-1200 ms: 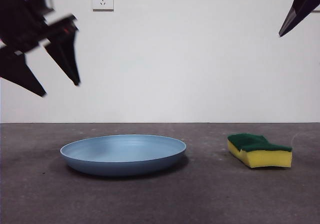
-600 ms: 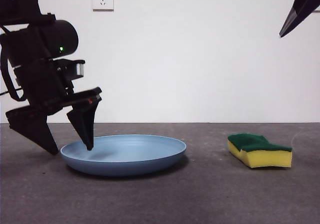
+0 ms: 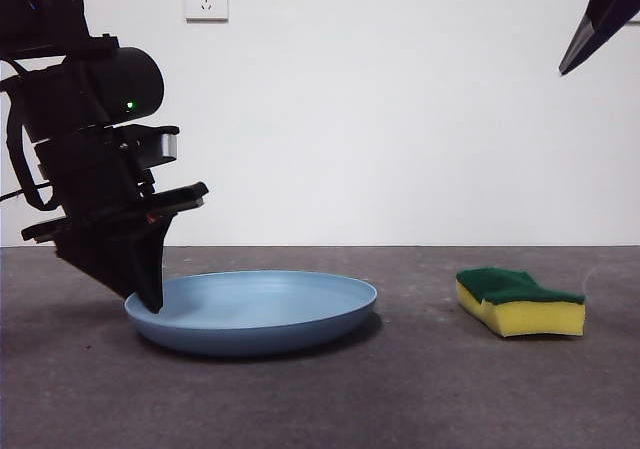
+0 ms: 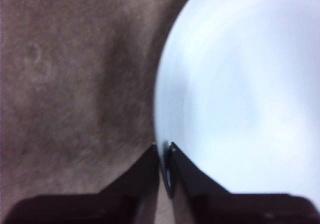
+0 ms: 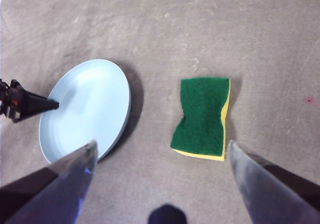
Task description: Pick up the plate,pick up the cloth,clean the plate with the cloth
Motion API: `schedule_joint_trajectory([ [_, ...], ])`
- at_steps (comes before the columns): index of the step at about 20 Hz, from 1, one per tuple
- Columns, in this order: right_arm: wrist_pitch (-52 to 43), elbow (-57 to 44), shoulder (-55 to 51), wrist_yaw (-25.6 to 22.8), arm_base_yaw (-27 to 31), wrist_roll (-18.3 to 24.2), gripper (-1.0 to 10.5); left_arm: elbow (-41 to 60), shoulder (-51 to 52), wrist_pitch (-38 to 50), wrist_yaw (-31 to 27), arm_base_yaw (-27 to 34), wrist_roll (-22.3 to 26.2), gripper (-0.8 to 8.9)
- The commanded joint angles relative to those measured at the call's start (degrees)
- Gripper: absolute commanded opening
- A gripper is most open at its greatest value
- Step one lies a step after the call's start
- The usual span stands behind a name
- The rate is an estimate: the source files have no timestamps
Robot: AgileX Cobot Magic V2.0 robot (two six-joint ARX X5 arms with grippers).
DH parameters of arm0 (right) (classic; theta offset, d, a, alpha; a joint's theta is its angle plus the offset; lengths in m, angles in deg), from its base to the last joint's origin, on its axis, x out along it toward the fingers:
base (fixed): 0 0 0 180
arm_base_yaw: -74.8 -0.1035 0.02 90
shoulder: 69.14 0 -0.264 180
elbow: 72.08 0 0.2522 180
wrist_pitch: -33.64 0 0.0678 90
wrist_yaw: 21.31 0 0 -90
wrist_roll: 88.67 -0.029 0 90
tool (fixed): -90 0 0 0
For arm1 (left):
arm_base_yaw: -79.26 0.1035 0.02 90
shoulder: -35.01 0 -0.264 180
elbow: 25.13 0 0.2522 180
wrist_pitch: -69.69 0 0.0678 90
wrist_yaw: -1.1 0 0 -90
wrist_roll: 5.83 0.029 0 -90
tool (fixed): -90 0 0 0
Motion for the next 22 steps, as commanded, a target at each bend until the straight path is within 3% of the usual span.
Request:
schedule_joint_trajectory([
  [1,-0.2,0.7,0.3,-0.3,-1.1,1.1,4.4,0.1,1.1,-0.9,-0.4,-0.3,1.3,-0.09],
  [3,-0.2,2.1,1.5,-1.3,-2.4,1.4,4.4,0.1,3.4,-1.3,-0.4,-0.3,1.3,-0.09],
  [14,1.7,14.0,22.4,-20.1,-15.2,5.3,4.4,0.1,24.5,-10.0,-9.7,-0.6,3.0,-0.09],
  [22,-2.7,14.1,35.6,-22.9,-16.5,5.8,4.4,0.1,29.7,-17.4,-18.4,-0.5,3.7,-0.09],
])
